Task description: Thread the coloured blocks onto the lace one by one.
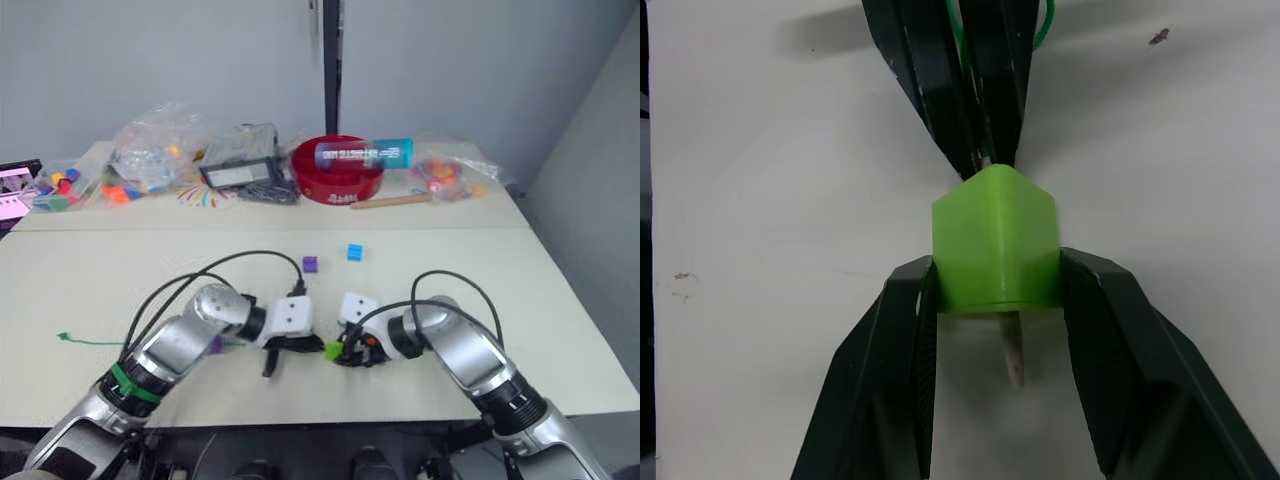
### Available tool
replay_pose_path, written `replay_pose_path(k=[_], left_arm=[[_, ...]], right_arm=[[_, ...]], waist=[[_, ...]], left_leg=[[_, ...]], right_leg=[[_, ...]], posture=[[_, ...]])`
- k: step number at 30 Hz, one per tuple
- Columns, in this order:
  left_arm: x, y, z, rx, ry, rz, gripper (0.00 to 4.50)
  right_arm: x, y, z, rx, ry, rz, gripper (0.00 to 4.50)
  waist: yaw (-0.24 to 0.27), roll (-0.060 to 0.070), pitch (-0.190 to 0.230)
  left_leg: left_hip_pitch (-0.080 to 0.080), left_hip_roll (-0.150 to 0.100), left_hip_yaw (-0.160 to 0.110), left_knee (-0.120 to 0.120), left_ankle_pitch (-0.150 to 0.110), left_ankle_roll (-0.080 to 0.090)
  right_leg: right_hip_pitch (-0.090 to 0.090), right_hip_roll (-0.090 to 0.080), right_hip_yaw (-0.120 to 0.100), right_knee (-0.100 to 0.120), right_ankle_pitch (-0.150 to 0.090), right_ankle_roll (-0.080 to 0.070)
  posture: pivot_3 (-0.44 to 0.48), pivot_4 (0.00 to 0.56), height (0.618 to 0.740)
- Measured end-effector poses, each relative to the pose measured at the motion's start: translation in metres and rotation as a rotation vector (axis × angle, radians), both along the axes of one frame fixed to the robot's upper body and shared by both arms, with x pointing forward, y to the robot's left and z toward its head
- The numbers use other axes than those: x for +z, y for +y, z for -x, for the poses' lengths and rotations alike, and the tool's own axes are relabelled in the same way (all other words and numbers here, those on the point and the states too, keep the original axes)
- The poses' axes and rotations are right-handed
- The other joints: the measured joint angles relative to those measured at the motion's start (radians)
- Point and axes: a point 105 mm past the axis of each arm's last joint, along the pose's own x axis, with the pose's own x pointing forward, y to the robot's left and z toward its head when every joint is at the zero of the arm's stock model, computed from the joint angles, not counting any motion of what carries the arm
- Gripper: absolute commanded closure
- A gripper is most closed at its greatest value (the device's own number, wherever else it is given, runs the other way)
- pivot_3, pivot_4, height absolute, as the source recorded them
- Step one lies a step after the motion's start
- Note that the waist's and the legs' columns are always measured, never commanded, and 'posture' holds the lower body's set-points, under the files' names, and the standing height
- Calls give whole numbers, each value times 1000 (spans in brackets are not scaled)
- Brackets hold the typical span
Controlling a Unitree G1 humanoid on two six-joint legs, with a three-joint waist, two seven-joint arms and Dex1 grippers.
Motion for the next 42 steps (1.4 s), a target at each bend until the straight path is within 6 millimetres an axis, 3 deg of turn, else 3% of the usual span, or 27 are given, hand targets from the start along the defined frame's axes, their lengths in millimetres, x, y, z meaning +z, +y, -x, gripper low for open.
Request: replay_pose_path(k=[5, 10, 14, 18, 23, 31, 34, 40, 42], left_arm=[[-2, -4, -3, 1, -9, 21, 4500], [4, 7, -8, 37, 4, 45, 2912], [24, 9, -1, -3, -12, 107, 1644], [26, 24, 3, -6, 20, 102, 1644], [10, 50, -4, 65, 72, 72, 1644], [-10, 39, -11, 63, 91, 102, 1644], [-12, 40, -10, 55, 90, 92, 2410], [-12, 43, -10, 50, 95, 83, 4393], [-12, 42, -10, 50, 95, 84, 4454]], right_arm=[[-1, -1, -1, -13, 1, 3, 3199], [0, 1, -1, -16, -4, -3, 3199], [0, 2, -1, -15, -4, -5, 3199], [-1, 2, -1, -14, -6, -5, 3199], [-1, -1, -1, -12, -6, 5, 3199], [0, 0, -1, -7, -6, 5, 3199], [0, 0, -1, -8, -5, 5, 3199], [0, 0, 0, -8, -5, 5, 3199], [0, 0, 0, -7, -3, 3, 3199]], waist=[[4, 0, 0], [-4, 0, 0], [-4, 0, 0], [-6, 0, 0], [-1, 0, 0], [0, 0, 0], [0, 0, 0], [0, 0, 0], [1, 0, 0]], left_leg=[[0, 0, 0, 3, 0, 0], [0, 0, 0, 3, 0, 0], [-1, 0, 0, 3, 0, 0], [0, 1, 0, 3, 0, 1], [-1, 0, 0, 3, 0, 0], [-1, 0, 0, 3, 0, 1], [-1, 0, 0, 3, 0, 1], [-1, 0, 0, 3, 0, 1], [-1, 0, 0, 3, 0, 1]], right_leg=[[2, 0, 0, 0, 0, 1], [0, 0, 0, 1, 0, 0], [0, 0, 0, 1, 0, 0], [0, 1, 0, 1, 0, 0], [0, 0, 0, 0, 0, 0], [0, 1, 0, 0, 0, 0], [0, 0, 0, 0, 0, 0], [0, 0, 0, 0, 0, 0], [0, 0, 0, 0, 0, 1]], posture=[[0, 150, 731], [0, 150, 731], [0, 150, 731], [0, 150, 731], [0, 150, 731], [0, 150, 731], [0, 150, 731], [0, 150, 731], [0, 150, 731]])
